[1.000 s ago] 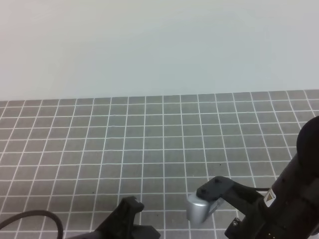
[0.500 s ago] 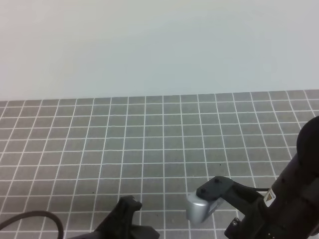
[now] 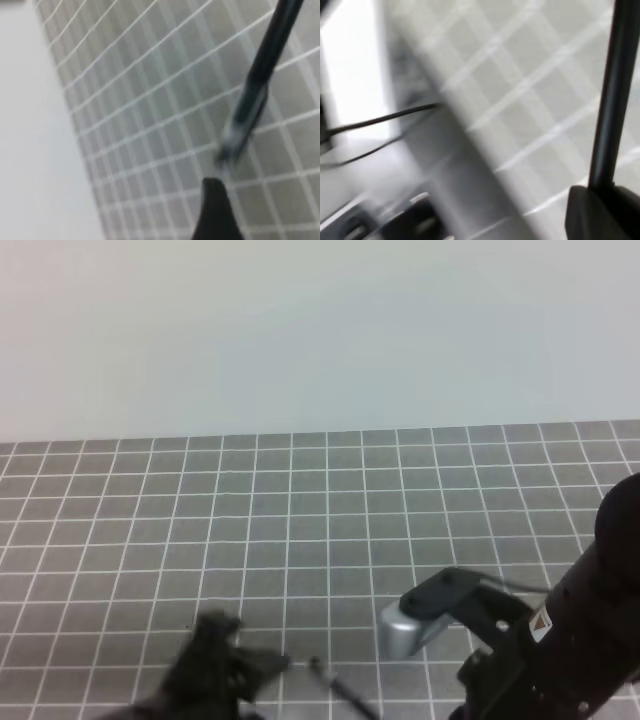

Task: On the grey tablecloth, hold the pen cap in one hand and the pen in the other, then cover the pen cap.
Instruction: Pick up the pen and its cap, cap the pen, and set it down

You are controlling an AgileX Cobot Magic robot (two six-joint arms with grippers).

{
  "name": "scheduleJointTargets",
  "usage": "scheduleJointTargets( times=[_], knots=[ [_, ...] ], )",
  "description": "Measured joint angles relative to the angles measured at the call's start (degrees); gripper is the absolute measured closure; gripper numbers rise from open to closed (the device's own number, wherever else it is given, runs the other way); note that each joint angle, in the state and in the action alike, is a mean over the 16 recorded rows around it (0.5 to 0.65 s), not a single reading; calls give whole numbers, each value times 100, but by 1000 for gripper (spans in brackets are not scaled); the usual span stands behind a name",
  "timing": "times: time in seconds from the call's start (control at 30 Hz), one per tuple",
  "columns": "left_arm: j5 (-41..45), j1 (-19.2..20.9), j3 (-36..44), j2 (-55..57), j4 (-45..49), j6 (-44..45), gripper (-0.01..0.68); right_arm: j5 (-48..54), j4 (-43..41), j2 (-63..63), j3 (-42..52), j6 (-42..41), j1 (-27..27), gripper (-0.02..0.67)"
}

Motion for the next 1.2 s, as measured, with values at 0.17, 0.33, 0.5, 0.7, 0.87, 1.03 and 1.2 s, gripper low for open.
scheduleJointTargets(
  times=[0.17,0.33,0.5,0.7,0.87,1.03,1.2],
  knots=[
    [646,0,0,-69,1447,-2161,389,-725,-1022,11,0,1072,-127,585],
    [1425,0,0,-115,2365,-4360,516,-1443,-1837,128,0,2183,-458,585],
    [2077,0,-10,-133,2614,-6277,630,-1880,-2132,439,-11,2918,-872,585],
    [2624,0,-70,-135,2325,-7747,668,-1876,-1996,1064,-199,3129,-1245,585],
    [2872,0,-124,-135,1972,-8290,672,-1712,-1893,1590,-524,3081,-1333,585],
    [2963,47,-167,-136,1643,-8484,673,-1547,-1875,1978,-876,3091,-1334,586],
    [2801,248,-170,-139,1397,-8648,673,-1451,-1833,2221,-1103,3110,-1334,586]
  ],
)
